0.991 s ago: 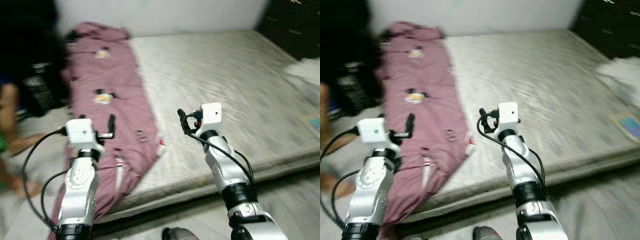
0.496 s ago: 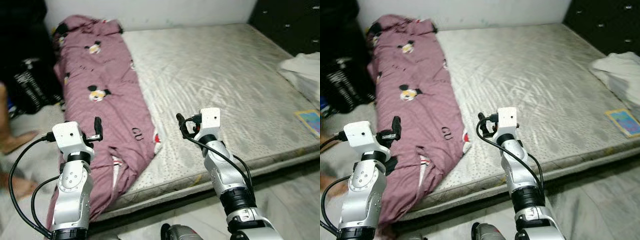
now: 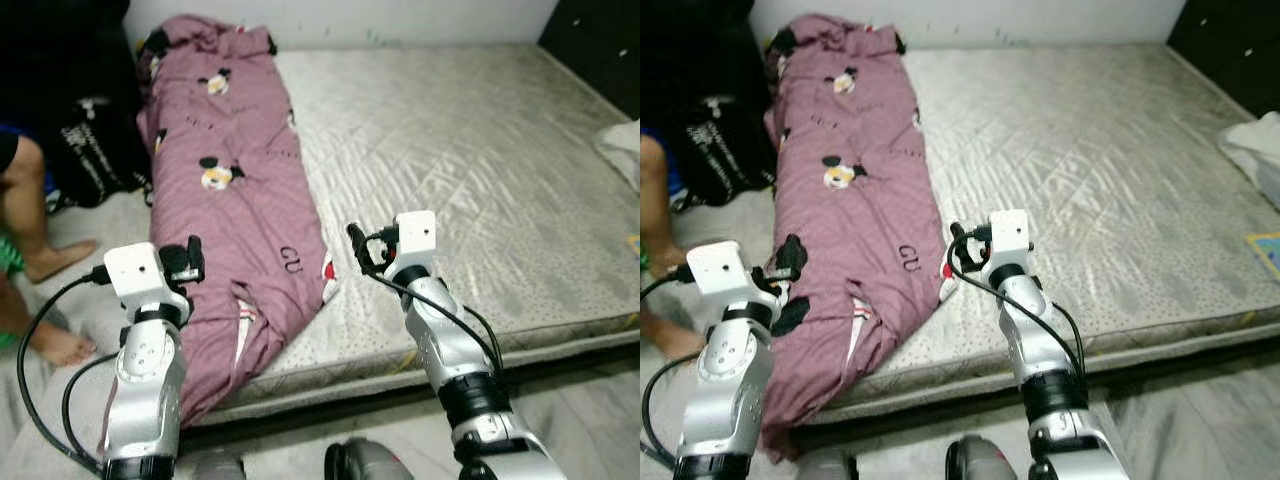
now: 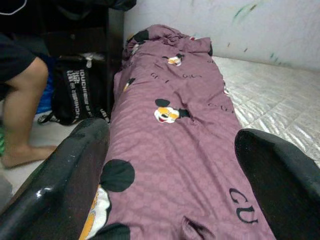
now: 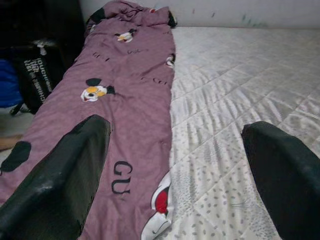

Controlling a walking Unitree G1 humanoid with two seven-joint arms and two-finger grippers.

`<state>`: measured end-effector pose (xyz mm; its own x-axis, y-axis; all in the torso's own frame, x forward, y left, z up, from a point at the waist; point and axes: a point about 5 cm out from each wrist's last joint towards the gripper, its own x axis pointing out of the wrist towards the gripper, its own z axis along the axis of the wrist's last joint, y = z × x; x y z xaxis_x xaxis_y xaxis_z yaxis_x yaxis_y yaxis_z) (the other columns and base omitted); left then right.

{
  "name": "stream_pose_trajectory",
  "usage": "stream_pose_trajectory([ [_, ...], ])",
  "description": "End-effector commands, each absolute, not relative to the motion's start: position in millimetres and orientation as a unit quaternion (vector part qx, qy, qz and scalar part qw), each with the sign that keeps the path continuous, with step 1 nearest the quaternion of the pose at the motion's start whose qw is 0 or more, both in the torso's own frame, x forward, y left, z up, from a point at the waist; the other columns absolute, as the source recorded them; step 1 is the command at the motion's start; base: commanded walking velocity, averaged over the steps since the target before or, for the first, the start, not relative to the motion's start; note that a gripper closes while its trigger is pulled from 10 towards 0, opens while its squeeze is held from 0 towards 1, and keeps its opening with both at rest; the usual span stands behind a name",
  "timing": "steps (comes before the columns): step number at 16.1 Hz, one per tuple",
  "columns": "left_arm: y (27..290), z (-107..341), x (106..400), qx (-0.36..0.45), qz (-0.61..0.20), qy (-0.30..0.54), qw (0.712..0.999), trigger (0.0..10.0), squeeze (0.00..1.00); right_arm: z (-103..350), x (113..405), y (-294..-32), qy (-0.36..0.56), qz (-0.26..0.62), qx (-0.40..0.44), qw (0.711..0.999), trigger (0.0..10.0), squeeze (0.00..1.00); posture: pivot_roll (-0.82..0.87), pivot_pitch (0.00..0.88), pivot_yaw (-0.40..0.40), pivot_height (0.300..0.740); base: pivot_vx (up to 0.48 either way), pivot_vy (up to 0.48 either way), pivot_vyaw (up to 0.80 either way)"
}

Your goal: Clean up the room

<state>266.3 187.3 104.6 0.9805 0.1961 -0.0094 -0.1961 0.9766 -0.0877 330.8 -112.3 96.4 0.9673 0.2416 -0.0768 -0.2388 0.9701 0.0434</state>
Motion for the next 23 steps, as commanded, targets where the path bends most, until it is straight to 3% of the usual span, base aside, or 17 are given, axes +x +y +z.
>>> stream_pose_trajectory([
  [1, 186.6, 106.4, 267.1, -0.046, 0.1, 0.001, 0.994, 10.0, 0.0, 100.5, 332.7, -113.1, 0.038, 0.123, 0.016, 0.992, 10.0, 0.0, 0.08, 0.085, -0.041, 0.641, 0.0, 0.0, 0.0],
  [6, 188.2, 107.0, 268.8, -0.047, 0.109, -0.001, 0.993, 10.0, 0.0, 101.8, 334.5, -112.5, 0.037, 0.127, 0.015, 0.991, 10.0, 0.0, 0.08, 0.087, -0.044, 0.586, 0.0, 0.0, 0.0],
  [13, 188.0, 108.7, 270.8, -0.043, 0.106, -0.004, 0.993, 10.0, 0.0, 101.0, 337.4, -107.1, 0.04, 0.139, 0.013, 0.989, 10.0, 0.0, 0.08, 0.087, -0.043, 0.586, 0.0, 0.0, 0.0],
  [20, 187.1, 108.2, 270.9, -0.053, 0.107, -0.001, 0.993, 10.0, 0.0, 99.7, 337.6, -106.5, 0.043, 0.144, 0.012, 0.989, 10.0, 0.0, 0.07, 0.097, -0.045, 0.502, 0.0, 0.0, 0.0],
  [23, 187.0, 108.5, 271.2, -0.055, 0.107, -0.001, 0.993, 10.0, 0.0, 99.2, 337.9, -106.1, 0.045, 0.146, 0.013, 0.988, 10.0, 0.0, 0.07, 0.097, -0.045, 0.49, 0.0, 0.0, 0.0],
])
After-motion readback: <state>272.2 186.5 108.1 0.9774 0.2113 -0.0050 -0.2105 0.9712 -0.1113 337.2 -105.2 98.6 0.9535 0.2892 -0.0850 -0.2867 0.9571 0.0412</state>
